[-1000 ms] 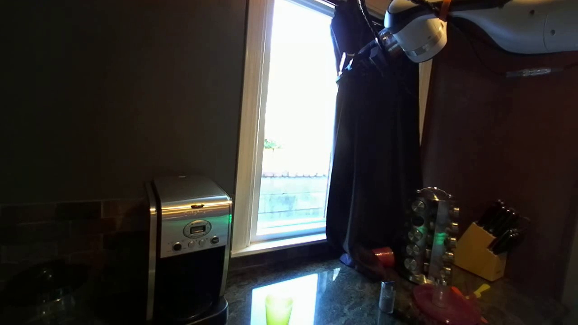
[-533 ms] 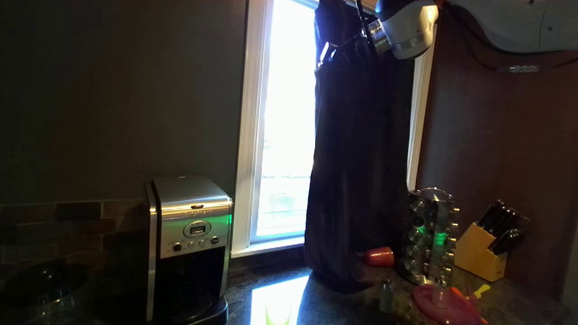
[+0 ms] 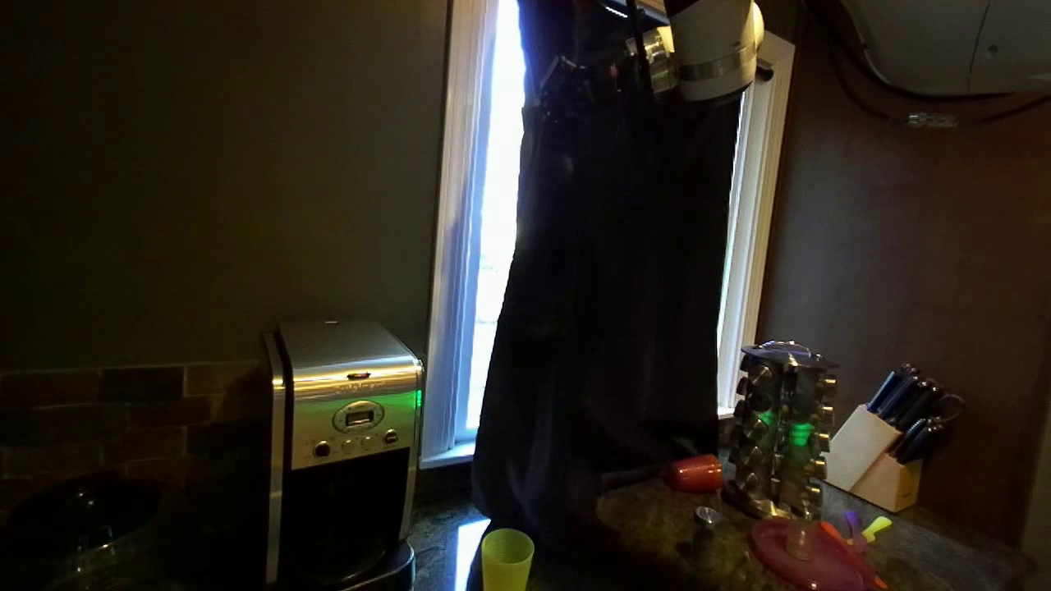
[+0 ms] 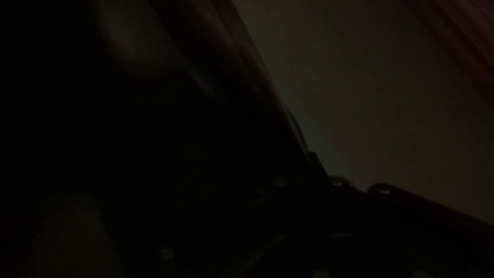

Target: Move the curtain to the left

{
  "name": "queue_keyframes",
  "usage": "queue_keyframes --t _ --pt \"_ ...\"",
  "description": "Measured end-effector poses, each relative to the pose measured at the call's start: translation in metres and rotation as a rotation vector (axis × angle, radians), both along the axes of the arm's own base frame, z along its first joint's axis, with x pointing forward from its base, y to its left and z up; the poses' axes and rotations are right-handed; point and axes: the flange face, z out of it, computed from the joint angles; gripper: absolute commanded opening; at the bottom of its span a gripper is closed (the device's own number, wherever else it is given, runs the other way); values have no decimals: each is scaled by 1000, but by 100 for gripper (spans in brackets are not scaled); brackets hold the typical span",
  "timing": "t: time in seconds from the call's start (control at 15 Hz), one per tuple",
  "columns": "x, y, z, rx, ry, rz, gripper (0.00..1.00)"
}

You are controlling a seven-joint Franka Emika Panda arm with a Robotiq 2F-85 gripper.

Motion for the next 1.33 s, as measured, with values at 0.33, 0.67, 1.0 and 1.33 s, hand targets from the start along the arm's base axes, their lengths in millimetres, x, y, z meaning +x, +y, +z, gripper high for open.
queue_keyframes --t 0.33,0.67,1.0,1.33 --pt "3 19 -35 -57 115 127 58" --pt "-7 -3 -43 -256 254 101 95" --pt "-41 -56 5 -495 296 -55 100" --pt "-75 -108 59 -638 285 -247 100"
